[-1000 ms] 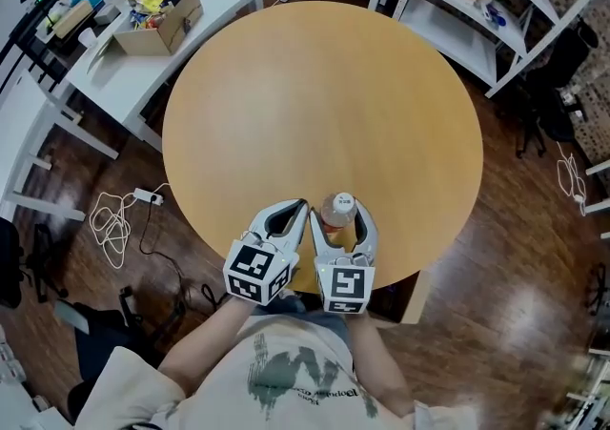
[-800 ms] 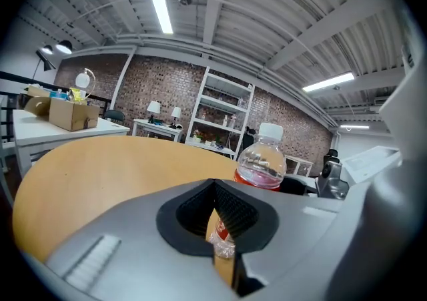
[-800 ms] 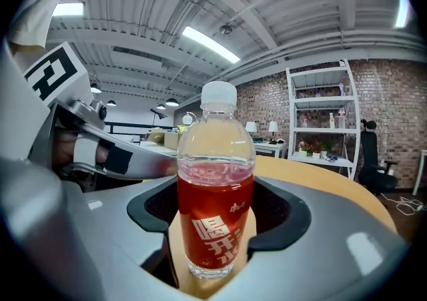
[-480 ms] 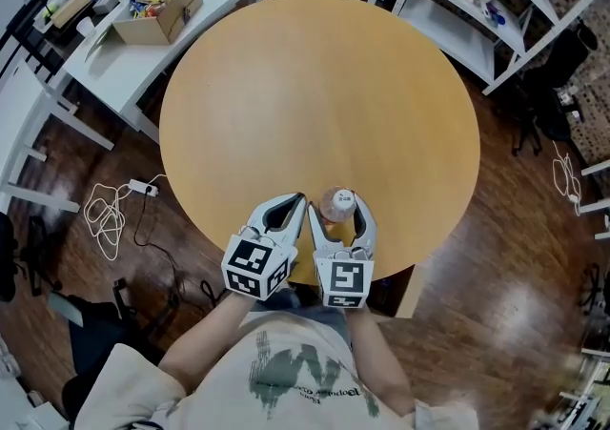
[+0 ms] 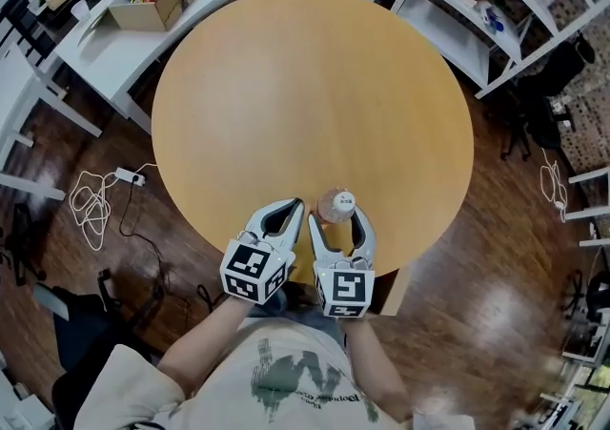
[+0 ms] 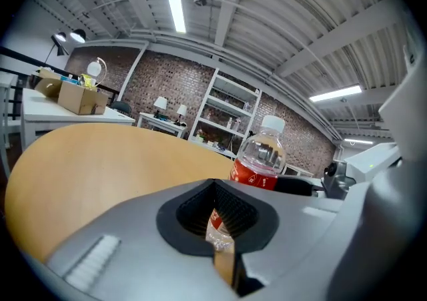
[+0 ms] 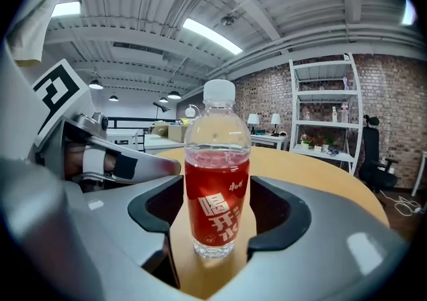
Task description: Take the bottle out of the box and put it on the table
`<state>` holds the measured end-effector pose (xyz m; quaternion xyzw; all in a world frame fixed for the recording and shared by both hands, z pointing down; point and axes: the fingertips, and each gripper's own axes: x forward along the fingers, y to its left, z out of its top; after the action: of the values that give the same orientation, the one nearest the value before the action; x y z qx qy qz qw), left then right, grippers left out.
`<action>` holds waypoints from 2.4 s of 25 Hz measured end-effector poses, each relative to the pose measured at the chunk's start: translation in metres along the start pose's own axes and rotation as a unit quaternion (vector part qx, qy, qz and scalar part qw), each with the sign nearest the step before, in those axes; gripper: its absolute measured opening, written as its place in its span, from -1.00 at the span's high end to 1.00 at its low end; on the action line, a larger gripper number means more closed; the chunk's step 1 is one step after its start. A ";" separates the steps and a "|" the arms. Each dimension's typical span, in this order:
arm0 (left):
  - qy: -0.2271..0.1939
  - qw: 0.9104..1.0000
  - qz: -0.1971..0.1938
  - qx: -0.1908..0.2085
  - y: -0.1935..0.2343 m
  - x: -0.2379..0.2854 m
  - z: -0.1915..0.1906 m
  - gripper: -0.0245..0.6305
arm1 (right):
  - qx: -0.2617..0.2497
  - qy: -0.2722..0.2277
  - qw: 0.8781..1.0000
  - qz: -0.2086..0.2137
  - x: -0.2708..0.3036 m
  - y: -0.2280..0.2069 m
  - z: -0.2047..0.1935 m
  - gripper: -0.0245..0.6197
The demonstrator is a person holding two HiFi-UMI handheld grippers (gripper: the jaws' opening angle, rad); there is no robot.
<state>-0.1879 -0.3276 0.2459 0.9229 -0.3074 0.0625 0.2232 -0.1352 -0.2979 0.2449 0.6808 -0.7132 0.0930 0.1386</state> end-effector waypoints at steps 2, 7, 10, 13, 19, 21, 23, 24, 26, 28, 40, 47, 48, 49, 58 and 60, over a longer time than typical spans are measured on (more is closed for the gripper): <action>0.000 1.000 -0.003 -0.008 0.000 0.000 -0.003 0.94 | -0.003 0.008 1.000 -0.002 -0.001 0.001 -0.002 0.01; 0.002 1.000 -0.009 -0.026 0.001 -0.002 -0.009 0.94 | -0.006 0.026 1.000 -0.006 -0.003 0.001 -0.005 0.10; -0.003 1.000 -0.007 -0.022 -0.001 -0.006 -0.012 0.94 | -0.003 0.028 1.000 -0.007 -0.007 -0.001 -0.010 0.12; -0.012 1.000 0.002 -0.015 -0.002 -0.017 -0.014 0.94 | 0.016 0.024 1.000 -0.007 -0.013 -0.002 -0.013 0.15; -0.019 1.000 0.009 -0.004 -0.022 -0.031 -0.015 0.94 | 0.031 0.004 1.000 0.002 -0.034 -0.003 -0.003 0.19; -0.022 1.000 0.007 0.003 -0.037 -0.036 -0.014 0.94 | 0.034 -0.001 0.999 0.006 -0.046 -0.003 -0.001 0.20; -0.024 1.000 0.005 0.010 -0.052 -0.041 -0.015 0.94 | 0.031 -0.004 0.999 0.008 -0.058 0.000 -0.001 0.23; -0.024 1.000 0.004 0.012 -0.059 -0.045 -0.016 0.94 | 0.028 -0.006 1.000 0.008 -0.065 0.001 -0.001 0.26; -0.025 1.000 0.003 0.015 -0.073 -0.054 -0.021 0.94 | 0.027 -0.013 1.000 0.008 -0.081 0.003 -0.001 0.34; -0.026 0.999 0.003 0.019 -0.086 -0.062 -0.026 0.94 | 0.031 -0.021 0.999 0.008 -0.097 0.004 -0.001 0.44; -0.033 0.998 -0.012 0.047 -0.170 -0.108 -0.046 0.94 | 0.026 -0.039 0.999 -0.011 -0.196 0.004 -0.009 0.90; -0.038 0.997 -0.024 0.060 -0.211 -0.137 -0.059 0.94 | 0.038 -0.057 0.998 -0.011 -0.246 0.011 -0.012 0.92; -0.039 0.997 -0.024 0.062 -0.216 -0.142 -0.060 0.94 | 0.039 -0.060 0.997 -0.009 -0.252 0.013 -0.011 0.92; -0.041 0.997 -0.025 0.064 -0.219 -0.146 -0.061 0.94 | 0.041 -0.064 0.997 -0.007 -0.257 0.016 -0.011 0.92; -0.050 0.995 -0.033 0.083 -0.247 -0.180 -0.067 0.94 | 0.054 -0.086 0.995 0.000 -0.296 0.026 -0.011 0.93; -0.051 0.995 -0.034 0.083 -0.251 -0.186 -0.069 0.94 | 0.057 -0.086 0.995 0.000 -0.302 0.028 -0.014 0.93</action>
<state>-0.1865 -0.0180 0.1666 0.9500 -0.2810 0.0334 0.1319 -0.1514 -0.0069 0.1614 0.6933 -0.7158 0.0743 0.0377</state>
